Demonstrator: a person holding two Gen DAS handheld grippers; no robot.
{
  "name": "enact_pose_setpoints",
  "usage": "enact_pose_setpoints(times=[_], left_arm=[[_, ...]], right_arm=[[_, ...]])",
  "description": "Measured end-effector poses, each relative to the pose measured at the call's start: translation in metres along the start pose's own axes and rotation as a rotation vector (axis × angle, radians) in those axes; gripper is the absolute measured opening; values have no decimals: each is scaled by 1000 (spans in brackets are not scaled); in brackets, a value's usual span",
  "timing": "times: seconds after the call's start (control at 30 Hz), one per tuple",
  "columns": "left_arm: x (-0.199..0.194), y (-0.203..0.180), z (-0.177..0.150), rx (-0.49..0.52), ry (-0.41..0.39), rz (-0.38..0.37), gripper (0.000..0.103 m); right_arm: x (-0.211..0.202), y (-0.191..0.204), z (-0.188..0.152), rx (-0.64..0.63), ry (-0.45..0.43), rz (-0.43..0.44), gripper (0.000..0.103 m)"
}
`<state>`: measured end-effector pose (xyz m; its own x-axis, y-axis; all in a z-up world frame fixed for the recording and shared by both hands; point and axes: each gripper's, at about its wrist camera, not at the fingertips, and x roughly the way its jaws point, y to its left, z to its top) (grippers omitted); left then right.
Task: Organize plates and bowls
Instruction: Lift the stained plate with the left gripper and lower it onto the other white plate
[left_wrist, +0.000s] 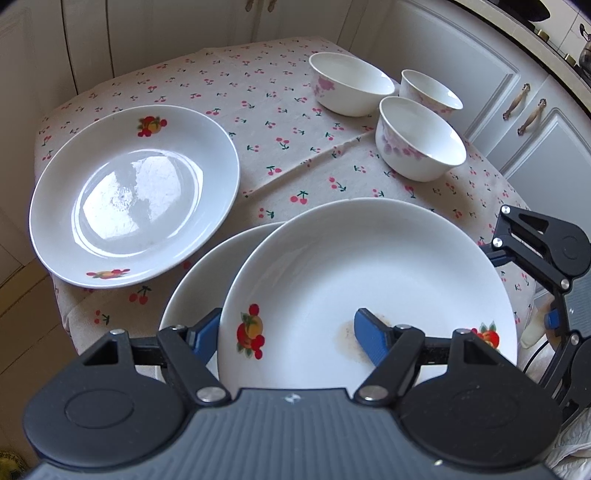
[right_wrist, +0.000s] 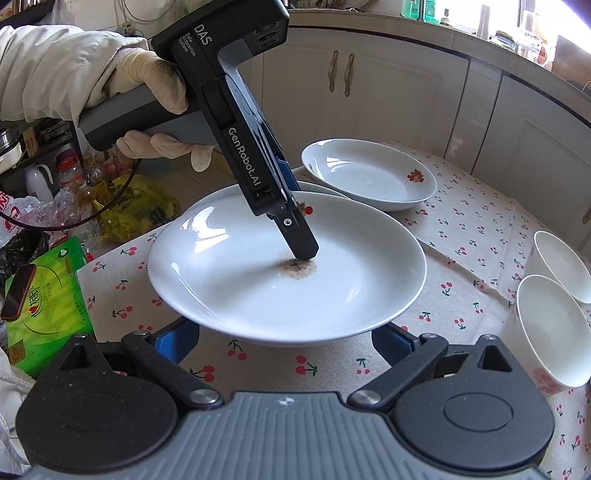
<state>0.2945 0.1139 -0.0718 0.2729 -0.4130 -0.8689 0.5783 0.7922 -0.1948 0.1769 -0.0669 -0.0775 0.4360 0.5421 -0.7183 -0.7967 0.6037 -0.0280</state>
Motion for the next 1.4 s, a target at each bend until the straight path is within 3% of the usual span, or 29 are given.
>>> enact_pose_setpoints(times=[0.57,1.4], left_arm=[[1,-5,1,38,31,86,76],[-12,-4,-2,26,-17,100,77]], right_arm=[[-2,2,3,4,-6,-10,101],[10,13,8,-18,37,-81,102]])
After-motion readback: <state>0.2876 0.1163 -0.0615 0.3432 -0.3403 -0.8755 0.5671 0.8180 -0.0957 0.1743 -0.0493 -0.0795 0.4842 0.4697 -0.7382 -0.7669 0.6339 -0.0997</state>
